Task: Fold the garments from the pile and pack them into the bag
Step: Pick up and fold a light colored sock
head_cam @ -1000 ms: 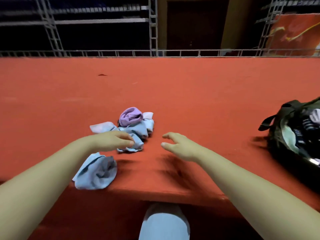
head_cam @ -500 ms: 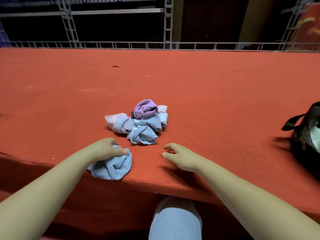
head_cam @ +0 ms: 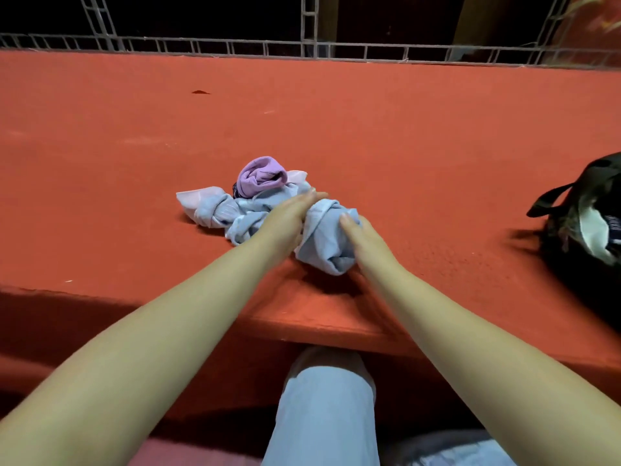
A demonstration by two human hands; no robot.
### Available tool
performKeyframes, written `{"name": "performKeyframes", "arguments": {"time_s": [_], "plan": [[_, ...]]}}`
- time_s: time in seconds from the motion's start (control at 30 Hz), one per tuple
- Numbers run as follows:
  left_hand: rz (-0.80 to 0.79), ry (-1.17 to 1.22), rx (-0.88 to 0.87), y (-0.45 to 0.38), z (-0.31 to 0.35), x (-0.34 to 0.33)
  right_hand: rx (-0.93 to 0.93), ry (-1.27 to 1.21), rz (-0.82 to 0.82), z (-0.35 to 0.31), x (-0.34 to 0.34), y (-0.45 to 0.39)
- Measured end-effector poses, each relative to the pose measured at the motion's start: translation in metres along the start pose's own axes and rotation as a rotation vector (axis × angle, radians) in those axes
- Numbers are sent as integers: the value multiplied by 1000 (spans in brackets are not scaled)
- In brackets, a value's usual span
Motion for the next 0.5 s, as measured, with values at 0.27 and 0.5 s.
{"name": "performKeyframes", "arguments": {"time_s": [0.27,0.5], "plan": [[60,-52,43,-23,-41,-22,-70,-131,122,15,38,-3],[-76,-219,-71,-29,-40,-48,-166,-264,17,6,54,-4]]}}
Point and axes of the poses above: each hand's wrist, its own y-axis away from the middle knuckle, its own x-axis out of the back of the hand, z = x × y, the point moved 2 cm from there along -y, towards the middle knuckle, and after that the axes turned 1 degree about -y, right-handed, at the moved point
